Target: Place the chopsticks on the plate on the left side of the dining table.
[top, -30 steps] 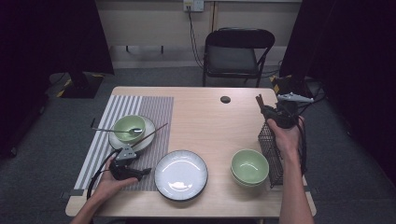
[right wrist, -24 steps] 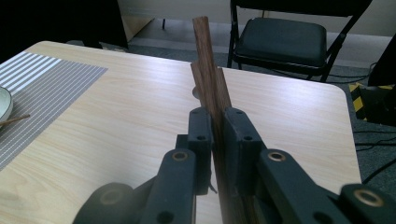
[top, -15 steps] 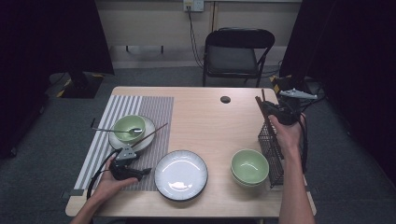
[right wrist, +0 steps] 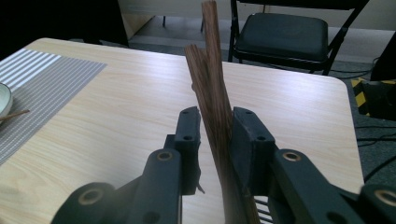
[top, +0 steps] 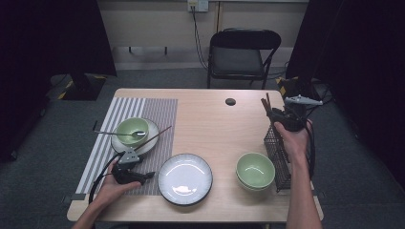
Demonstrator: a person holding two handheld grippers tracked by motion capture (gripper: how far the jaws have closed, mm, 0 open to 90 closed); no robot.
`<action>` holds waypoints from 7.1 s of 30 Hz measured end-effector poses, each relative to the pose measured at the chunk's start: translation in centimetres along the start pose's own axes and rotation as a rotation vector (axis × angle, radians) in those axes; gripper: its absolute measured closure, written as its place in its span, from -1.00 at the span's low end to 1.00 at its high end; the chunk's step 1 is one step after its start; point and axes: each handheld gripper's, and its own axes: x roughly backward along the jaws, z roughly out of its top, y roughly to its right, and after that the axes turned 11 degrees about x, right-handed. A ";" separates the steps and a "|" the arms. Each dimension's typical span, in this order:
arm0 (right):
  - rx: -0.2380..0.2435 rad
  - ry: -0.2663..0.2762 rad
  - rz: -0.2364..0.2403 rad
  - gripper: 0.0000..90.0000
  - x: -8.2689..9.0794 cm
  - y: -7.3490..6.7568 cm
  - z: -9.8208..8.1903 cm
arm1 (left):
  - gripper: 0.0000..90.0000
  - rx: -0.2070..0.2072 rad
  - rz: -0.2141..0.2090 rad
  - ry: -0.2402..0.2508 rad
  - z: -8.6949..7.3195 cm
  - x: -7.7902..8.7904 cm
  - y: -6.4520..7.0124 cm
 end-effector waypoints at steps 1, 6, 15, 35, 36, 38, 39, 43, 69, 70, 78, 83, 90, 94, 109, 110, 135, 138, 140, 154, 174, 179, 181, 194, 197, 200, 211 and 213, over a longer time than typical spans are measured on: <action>0.004 -0.003 -0.004 0.60 0.1 0.0 -0.1 | -0.54 0.000 0.000 0.000 0.0 0.0 0.0; 0.031 -0.036 -0.022 0.57 0.2 -0.2 -0.4 | -0.54 0.000 0.000 0.000 0.0 0.0 0.0; 0.047 -0.081 -0.033 0.60 -0.3 -0.3 -0.6 | -0.54 0.000 0.000 0.000 0.0 0.0 0.0; 0.010 -0.014 -0.028 0.88 0.3 0.2 -0.3 | -0.54 0.000 0.000 0.000 0.0 0.0 0.0; 0.009 -0.002 -0.026 0.89 0.4 0.2 -0.3 | -0.54 0.000 0.000 0.000 0.0 0.0 0.0; 0.002 0.015 -0.020 0.89 0.6 0.3 -0.2 | -0.54 0.000 0.000 0.000 0.0 0.0 0.0; -0.001 0.020 -0.018 0.89 0.6 0.3 -0.2 | -0.54 0.000 0.000 0.000 0.0 0.0 0.0; -0.009 0.042 -0.012 0.89 0.8 0.4 -0.2 | -0.54 0.000 0.000 0.000 0.0 0.0 0.0; -0.008 0.203 0.017 0.89 3.2 0.4 2.4 | -0.54 0.000 0.000 0.000 0.0 0.0 0.0; -0.005 0.206 0.016 0.89 3.3 0.3 2.7 | -0.54 -0.001 0.000 0.000 0.0 0.0 0.0; 0.017 0.235 0.030 0.89 3.6 -0.3 4.1 | -0.54 0.006 0.002 0.005 0.0 0.0 0.1; 0.031 0.239 0.030 0.89 3.6 -0.6 4.7 | -0.54 0.007 0.004 0.004 0.0 0.0 0.1; 0.039 0.255 0.057 0.89 3.8 -1.1 5.6 | -0.51 0.009 0.018 -0.005 0.1 0.1 0.2; 0.051 0.249 0.075 0.90 3.5 -1.8 5.9 | -0.48 0.007 0.002 -0.018 0.2 0.2 0.3; 0.051 0.273 0.159 0.89 2.5 -5.0 6.4 | -0.39 0.033 -0.042 0.057 1.3 2.1 0.8; 0.050 0.272 0.168 0.89 2.4 -5.2 6.3 | -0.39 0.042 -0.044 0.064 1.4 2.3 0.8; 0.075 0.311 0.284 0.89 1.9 -10.2 7.3 | -0.37 0.012 -0.168 0.178 6.1 3.2 3.9; 0.080 0.316 0.297 0.89 1.8 -10.8 7.4 | -0.37 0.003 -0.179 0.191 7.0 3.0 4.5; 0.082 0.318 0.307 0.89 1.7 -11.3 7.5 | -0.37 -0.002 -0.188 0.199 7.5 2.9 4.8; 0.105 0.345 0.367 0.89 1.5 -14.1 8.4 | -0.34 0.004 -0.238 0.227 9.7 1.4 6.8; 0.118 0.379 0.455 0.89 0.4 -18.1 8.8 | -0.36 0.013 -0.346 0.311 13.9 0.8 9.4; 0.121 0.389 0.476 0.89 0.4 -19.0 8.7 | -0.38 0.015 -0.363 0.321 14.7 0.7 9.8; 0.124 0.392 0.480 0.89 0.4 -19.3 8.7 | -0.38 0.034 -0.389 0.332 14.9 0.8 10.0; 0.127 0.410 0.522 0.89 1.1 -20.2 8.6 | -0.30 0.032 -0.274 0.385 15.7 0.7 9.0; 0.124 0.412 0.521 0.88 1.1 -20.0 8.6 | -0.25 0.044 -0.259 0.394 15.6 0.8 8.4; 0.126 0.408 0.523 0.88 1.2 -19.8 8.5 | -0.14 0.020 -0.240 0.384 15.5 1.0 8.0; 0.144 0.376 0.539 0.88 0.8 -19.9 8.4 | 0.20 -0.018 -0.284 0.392 15.8 1.8 8.0; 0.142 0.373 0.547 0.88 0.7 -19.9 8.4 | 0.31 -0.030 -0.330 0.398 16.0 2.2 8.3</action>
